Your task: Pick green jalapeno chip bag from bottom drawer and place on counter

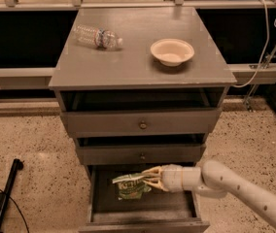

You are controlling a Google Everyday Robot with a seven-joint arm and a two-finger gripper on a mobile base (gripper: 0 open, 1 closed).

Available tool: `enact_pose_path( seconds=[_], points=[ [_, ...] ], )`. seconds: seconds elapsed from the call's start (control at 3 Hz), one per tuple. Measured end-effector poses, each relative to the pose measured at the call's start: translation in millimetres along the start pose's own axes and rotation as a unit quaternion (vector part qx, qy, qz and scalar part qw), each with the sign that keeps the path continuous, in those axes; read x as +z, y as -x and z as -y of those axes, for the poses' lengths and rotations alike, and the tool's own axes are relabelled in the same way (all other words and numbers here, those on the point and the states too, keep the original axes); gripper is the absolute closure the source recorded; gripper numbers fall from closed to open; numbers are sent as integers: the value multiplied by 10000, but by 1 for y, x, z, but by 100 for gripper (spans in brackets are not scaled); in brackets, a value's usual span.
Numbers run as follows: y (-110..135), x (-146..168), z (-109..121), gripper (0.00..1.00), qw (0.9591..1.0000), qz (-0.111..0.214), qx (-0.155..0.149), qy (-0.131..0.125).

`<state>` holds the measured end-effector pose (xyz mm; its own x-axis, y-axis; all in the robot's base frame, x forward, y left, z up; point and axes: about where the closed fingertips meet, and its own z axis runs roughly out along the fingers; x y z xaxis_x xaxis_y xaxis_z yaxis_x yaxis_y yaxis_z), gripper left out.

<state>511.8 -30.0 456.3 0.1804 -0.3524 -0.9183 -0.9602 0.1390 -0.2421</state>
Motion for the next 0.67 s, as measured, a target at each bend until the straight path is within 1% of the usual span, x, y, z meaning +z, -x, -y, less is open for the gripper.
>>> enact_pose_path(
  seconds=[0.33,0.67],
  points=[
    [133,-40,29,100,9927,355,-1006,568],
    [205,-67,50,100,9837,420,-1541,820]
  ],
)
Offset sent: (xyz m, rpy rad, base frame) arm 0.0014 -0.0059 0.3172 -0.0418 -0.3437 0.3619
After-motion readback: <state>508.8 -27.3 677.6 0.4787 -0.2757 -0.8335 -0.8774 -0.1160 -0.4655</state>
